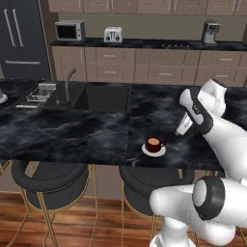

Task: Pick the cup of tea, navigate to the dining table, and place it on the saucer.

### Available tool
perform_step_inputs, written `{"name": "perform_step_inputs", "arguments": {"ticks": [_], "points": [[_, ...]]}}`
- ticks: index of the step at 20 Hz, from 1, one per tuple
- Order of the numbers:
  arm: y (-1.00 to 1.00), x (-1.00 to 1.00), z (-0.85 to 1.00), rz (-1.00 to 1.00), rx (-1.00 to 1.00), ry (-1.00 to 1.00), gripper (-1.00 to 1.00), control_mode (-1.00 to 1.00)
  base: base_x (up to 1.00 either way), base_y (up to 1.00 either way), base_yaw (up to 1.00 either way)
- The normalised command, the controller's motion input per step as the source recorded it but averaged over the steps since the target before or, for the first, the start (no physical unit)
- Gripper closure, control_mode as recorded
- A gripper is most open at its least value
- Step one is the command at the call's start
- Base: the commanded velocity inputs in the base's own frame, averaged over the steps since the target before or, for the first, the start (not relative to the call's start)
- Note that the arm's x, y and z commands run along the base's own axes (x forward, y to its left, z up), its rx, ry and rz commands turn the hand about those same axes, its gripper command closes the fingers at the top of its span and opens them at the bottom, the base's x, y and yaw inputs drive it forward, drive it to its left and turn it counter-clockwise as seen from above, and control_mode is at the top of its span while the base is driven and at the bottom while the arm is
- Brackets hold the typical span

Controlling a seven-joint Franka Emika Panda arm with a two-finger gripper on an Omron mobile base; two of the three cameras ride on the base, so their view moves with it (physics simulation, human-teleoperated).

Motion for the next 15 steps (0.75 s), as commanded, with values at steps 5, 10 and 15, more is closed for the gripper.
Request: {"name": "perform_step_inputs", "arguments": {"ticks": [5, 10, 15], "points": [[0.20, -1.00, 0.73, -0.35, 0.00, 0.00, -1.00, -1.00, 0.00, 0.00, 0.00], [0.01, -1.00, 0.62, -0.31, 0.00, 0.00, -1.00, -1.00, 0.00, 0.00, 0.00], [0.01, -1.00, 0.25, -0.23, 0.00, -0.05, -1.00, -1.00, 0.00, 0.00, 0.00]]}}
